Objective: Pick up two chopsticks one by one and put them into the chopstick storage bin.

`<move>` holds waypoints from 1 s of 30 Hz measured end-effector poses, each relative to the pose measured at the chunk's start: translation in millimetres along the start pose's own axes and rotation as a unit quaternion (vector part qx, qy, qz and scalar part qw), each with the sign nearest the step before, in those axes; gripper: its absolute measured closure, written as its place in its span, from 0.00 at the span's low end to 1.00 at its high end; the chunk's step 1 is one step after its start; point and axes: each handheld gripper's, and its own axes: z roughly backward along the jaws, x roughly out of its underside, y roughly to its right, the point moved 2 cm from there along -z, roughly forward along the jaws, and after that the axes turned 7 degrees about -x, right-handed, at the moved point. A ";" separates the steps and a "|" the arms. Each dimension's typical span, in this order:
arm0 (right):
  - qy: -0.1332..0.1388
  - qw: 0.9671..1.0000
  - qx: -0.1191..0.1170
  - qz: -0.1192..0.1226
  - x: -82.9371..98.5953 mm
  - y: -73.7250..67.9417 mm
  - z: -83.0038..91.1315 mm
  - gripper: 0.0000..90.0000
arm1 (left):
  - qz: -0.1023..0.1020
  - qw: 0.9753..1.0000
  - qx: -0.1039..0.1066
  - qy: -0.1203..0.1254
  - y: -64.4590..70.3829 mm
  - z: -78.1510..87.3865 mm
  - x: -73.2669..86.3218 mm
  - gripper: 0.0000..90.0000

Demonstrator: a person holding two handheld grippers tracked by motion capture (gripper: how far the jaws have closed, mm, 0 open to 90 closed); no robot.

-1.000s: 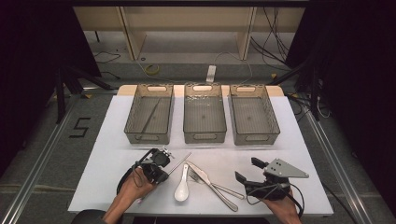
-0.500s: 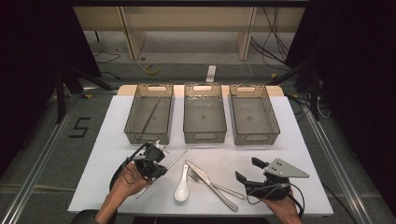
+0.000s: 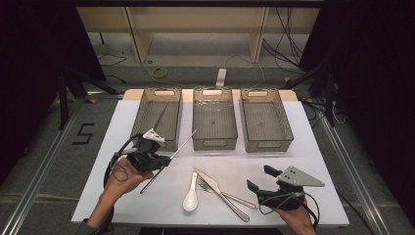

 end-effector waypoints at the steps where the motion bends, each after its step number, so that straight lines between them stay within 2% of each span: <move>1: 0.000 1.000 0.000 -0.001 0.1 0.1 0.0 0.26 | 0.005 1.000 -0.002 0.006 -3.6 2.2 -2.4 0.95; 4: 0.001 1.000 0.000 -0.001 0.2 0.2 0.0 0.26 | 0.013 1.000 -0.015 0.021 -16.6 8.6 -11.2 0.95; 8: -0.001 1.000 0.000 -0.002 0.5 0.7 -0.4 0.26 | 0.027 0.999 -0.021 0.032 -32.9 12.5 -20.1 0.95; 11: 0.000 1.000 -0.001 -0.001 0.2 0.3 -0.1 0.26 | 0.040 0.998 -0.028 0.044 -45.5 14.6 -26.8 0.95; 16: -0.001 1.000 -0.001 -0.002 0.5 0.7 -0.3 0.26 | 0.051 0.996 -0.043 0.059 -62.4 16.5 -38.6 0.95; 22: 0.001 1.000 -0.001 -0.003 0.4 0.5 0.1 0.26 | 0.072 0.992 -0.065 0.082 -88.2 14.4 -56.6 0.95; 24: 0.001 1.000 -0.002 -0.004 0.3 0.6 0.3 0.25 | 0.080 0.991 -0.065 0.090 -96.2 11.6 -61.3 0.95; 28: 0.001 1.000 -0.002 -0.004 0.4 0.7 0.3 0.25 | 0.092 0.987 -0.080 0.104 -108.5 4.6 -68.0 0.95; 30: 0.001 1.000 -0.002 -0.002 0.5 0.5 -0.2 0.25 | 0.103 0.986 -0.083 0.104 -116.6 -1.5 -70.8 0.95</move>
